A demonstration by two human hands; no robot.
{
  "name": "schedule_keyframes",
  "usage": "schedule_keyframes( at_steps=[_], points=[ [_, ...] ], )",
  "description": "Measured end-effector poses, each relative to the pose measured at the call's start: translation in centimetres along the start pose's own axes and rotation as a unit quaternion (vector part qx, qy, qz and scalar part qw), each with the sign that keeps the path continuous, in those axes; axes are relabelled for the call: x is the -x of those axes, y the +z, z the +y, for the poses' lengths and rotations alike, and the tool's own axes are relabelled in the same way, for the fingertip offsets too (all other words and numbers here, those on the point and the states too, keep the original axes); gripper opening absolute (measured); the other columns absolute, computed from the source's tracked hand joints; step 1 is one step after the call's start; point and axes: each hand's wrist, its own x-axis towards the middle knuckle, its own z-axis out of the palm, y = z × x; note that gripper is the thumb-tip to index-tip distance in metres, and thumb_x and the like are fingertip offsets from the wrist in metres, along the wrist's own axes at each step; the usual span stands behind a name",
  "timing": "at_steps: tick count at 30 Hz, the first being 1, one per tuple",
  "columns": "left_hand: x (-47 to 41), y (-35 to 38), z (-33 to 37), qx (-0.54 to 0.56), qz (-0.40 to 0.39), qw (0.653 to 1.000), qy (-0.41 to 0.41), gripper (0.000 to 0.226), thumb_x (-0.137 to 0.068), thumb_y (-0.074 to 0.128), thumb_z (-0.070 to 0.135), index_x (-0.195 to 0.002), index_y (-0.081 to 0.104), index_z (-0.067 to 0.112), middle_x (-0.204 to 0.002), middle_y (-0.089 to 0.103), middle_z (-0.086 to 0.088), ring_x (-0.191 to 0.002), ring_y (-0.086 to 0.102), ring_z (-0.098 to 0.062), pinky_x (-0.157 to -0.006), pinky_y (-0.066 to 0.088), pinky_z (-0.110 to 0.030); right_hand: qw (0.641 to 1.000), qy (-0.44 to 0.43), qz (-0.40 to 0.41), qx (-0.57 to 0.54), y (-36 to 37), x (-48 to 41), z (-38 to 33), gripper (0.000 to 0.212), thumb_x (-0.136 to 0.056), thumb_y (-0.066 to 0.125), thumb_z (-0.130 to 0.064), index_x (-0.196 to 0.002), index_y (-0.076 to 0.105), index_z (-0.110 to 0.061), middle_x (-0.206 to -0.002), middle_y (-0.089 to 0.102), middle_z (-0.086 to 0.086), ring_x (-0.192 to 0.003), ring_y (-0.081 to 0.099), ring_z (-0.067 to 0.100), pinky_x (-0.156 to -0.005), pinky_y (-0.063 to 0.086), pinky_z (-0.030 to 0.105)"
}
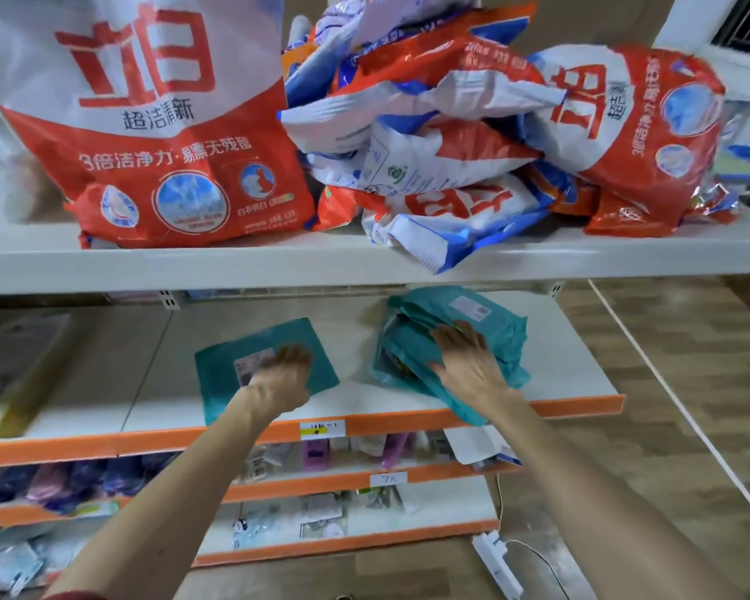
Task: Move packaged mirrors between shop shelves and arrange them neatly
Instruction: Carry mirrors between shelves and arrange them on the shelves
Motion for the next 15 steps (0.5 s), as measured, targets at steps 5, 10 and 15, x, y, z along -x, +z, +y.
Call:
schedule_keyframes(
  at_steps=[5,10,15],
  points=[
    [-1.8,2.7,-1.1,-0.039,-0.007,0.999,-0.026,0.064,-0.082,0.057,0.021,-0.14,0.031,0.02,-0.144,0.036,-0.003,-0.128,0.04,-0.027,-0.098,0.042,-0.039,0.997,0.064,-0.036,-0.009,2.9,-2.2,2.2,0.062,-0.09,0.06,-0.032,-0.143,0.036,-0.01,-0.15,0.037,0.013,-0.141,0.029,0.036,-0.112,0.029,0.045],
    [-4.2,5.6,-0.8,-0.029,-0.026,0.997,-0.066,0.066,-0.083,0.059,0.022,-0.141,0.027,0.014,-0.133,0.041,-0.008,-0.115,0.05,-0.028,-0.087,0.05,-0.041,0.991,0.121,-0.022,-0.044,4.7,-5.4,4.8,0.071,-0.09,0.06,-0.041,-0.143,0.028,-0.008,-0.149,0.032,0.017,-0.137,0.031,0.038,-0.111,0.032,0.048],
    [-5.6,6.7,0.8,-0.018,0.016,0.999,-0.033,0.064,-0.085,0.058,0.019,-0.141,0.028,0.009,-0.134,0.042,-0.01,-0.117,0.05,-0.029,-0.087,0.051,-0.039,0.984,0.15,-0.068,-0.072,6.3,-6.7,5.6,0.065,-0.09,0.057,-0.042,-0.139,0.035,-0.006,-0.141,0.046,0.016,-0.13,0.044,0.034,-0.106,0.036,0.047]
  ],
)
